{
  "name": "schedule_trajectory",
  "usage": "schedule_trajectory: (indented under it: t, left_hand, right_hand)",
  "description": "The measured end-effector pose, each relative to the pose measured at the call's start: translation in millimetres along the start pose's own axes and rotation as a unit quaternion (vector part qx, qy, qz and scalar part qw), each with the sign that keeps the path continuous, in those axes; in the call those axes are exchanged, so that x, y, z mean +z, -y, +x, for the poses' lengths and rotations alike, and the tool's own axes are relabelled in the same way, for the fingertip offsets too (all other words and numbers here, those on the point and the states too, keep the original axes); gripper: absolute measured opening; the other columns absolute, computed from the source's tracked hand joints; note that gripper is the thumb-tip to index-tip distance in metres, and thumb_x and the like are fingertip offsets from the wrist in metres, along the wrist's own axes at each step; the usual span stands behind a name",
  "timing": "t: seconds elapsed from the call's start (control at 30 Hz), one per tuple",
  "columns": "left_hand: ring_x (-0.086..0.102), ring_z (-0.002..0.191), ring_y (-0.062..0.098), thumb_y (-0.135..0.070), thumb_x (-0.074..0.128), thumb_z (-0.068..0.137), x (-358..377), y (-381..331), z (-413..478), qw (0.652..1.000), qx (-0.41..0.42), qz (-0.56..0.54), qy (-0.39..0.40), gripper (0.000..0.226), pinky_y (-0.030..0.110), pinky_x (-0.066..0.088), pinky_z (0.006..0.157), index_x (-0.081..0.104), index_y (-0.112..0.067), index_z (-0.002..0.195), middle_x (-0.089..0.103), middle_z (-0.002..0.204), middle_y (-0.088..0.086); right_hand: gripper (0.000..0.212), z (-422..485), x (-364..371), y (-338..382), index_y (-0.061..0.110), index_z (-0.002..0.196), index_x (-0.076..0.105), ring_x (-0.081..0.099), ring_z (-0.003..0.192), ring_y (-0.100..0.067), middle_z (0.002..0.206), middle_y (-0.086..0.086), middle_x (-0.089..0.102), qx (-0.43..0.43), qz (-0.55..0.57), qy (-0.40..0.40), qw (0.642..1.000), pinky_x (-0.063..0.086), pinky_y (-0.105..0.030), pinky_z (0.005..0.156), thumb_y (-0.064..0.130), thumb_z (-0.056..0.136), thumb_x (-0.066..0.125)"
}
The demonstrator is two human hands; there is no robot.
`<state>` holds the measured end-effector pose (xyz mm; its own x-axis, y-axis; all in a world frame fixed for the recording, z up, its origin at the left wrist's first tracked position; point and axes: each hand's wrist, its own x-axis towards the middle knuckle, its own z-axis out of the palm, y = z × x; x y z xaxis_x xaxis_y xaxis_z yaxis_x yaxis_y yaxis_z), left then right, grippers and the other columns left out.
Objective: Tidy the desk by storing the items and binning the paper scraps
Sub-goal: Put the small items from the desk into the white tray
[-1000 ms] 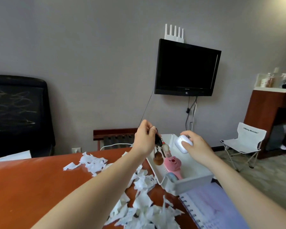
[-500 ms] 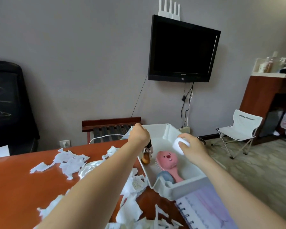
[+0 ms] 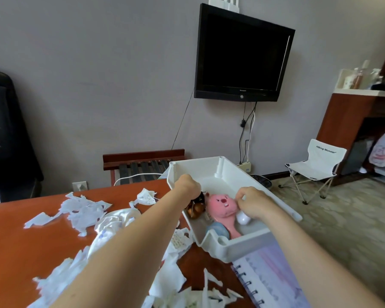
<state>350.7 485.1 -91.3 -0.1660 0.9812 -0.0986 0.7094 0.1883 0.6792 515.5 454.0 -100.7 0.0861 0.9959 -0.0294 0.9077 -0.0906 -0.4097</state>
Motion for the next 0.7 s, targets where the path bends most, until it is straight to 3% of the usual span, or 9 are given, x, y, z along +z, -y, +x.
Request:
schedule_trajectory:
  t: [0.1, 0.17, 0.27, 0.37, 0.47, 0.57, 0.7]
  left_hand:
    - [0.051, 0.12, 0.033, -0.018, 0.052, 0.094, 7, 3, -1, 0.999, 0.038, 0.014, -0.016, 0.041, 0.033, 0.042, 0.098, 0.042, 0.001, 0.129, 0.053, 0.129, 0.02]
    - [0.053, 0.117, 0.033, -0.016, 0.055, 0.092, 9, 5, 0, 0.998, 0.054, 0.014, -0.01, 0.038, 0.034, 0.045, 0.096, 0.044, -0.002, 0.125, 0.054, 0.126, 0.019]
    - [0.053, 0.114, 0.031, -0.01, 0.051, 0.092, 12, 8, 1, 0.997, 0.072, 0.015, 0.0, 0.029, 0.032, 0.045, 0.094, 0.049, -0.005, 0.12, 0.054, 0.124, 0.018]
    - [0.051, 0.115, 0.03, -0.007, 0.045, 0.093, 13, 8, 0, 0.994, 0.098, 0.037, 0.017, 0.026, 0.03, 0.042, 0.095, 0.052, -0.006, 0.118, 0.054, 0.124, 0.016]
    - [0.051, 0.116, 0.029, -0.004, 0.04, 0.093, 10, 7, -2, 0.994, 0.109, 0.016, 0.014, 0.028, 0.029, 0.041, 0.094, 0.053, -0.005, 0.117, 0.054, 0.126, 0.016]
    - [0.054, 0.112, 0.03, -0.01, 0.042, 0.095, 1, 2, -9, 0.992, 0.124, -0.013, 0.003, 0.025, 0.031, 0.044, 0.093, 0.054, -0.004, 0.116, 0.058, 0.123, 0.015]
    - [0.056, 0.111, 0.028, -0.021, 0.051, 0.094, -18, -2, -28, 0.985, 0.17, -0.009, 0.019, 0.029, 0.031, 0.045, 0.093, 0.056, -0.002, 0.116, 0.061, 0.119, 0.013]
  right_hand:
    - [0.02, 1, 0, -1, 0.008, 0.096, 0.067, 0.059, 0.105, -0.031, 0.102, -0.016, 0.066, 0.013, 0.014, -0.006, 1.0, 0.049, -0.032, 0.088, 0.016, 0.09, 0.049]
    - [0.022, 2, 0, -1, 0.006, 0.085, 0.069, 0.064, 0.094, -0.03, 0.083, -0.017, 0.066, 0.024, 0.013, 0.011, 1.0, 0.05, -0.028, 0.077, 0.006, 0.084, 0.047]
    - [0.025, 2, 1, -1, 0.012, 0.058, 0.055, 0.055, 0.075, -0.027, 0.075, -0.013, 0.058, 0.033, 0.005, 0.011, 0.999, 0.043, -0.024, 0.062, 0.003, 0.08, 0.048]
    - [0.028, 3, 3, -2, 0.012, 0.054, 0.046, 0.045, 0.073, -0.024, 0.074, -0.01, 0.05, 0.031, 0.018, 0.001, 0.999, 0.035, -0.024, 0.051, 0.001, 0.079, 0.047]
    - [0.021, 8, 2, -4, 0.009, 0.063, 0.06, 0.057, 0.076, -0.027, 0.077, -0.013, 0.06, 0.018, 0.089, -0.036, 0.995, 0.045, -0.028, 0.063, 0.002, 0.078, 0.047]
    - [0.017, 7, -3, -2, -0.001, 0.065, 0.066, 0.053, 0.067, -0.021, 0.064, -0.009, 0.059, -0.002, 0.21, -0.067, 0.976, 0.044, -0.03, 0.067, -0.001, 0.077, 0.054]
    - [0.024, -9, -13, 8, 0.016, 0.061, 0.064, 0.061, 0.075, -0.02, 0.069, -0.004, 0.067, -0.042, 0.282, -0.076, 0.956, 0.051, -0.034, 0.078, 0.004, 0.08, 0.06]
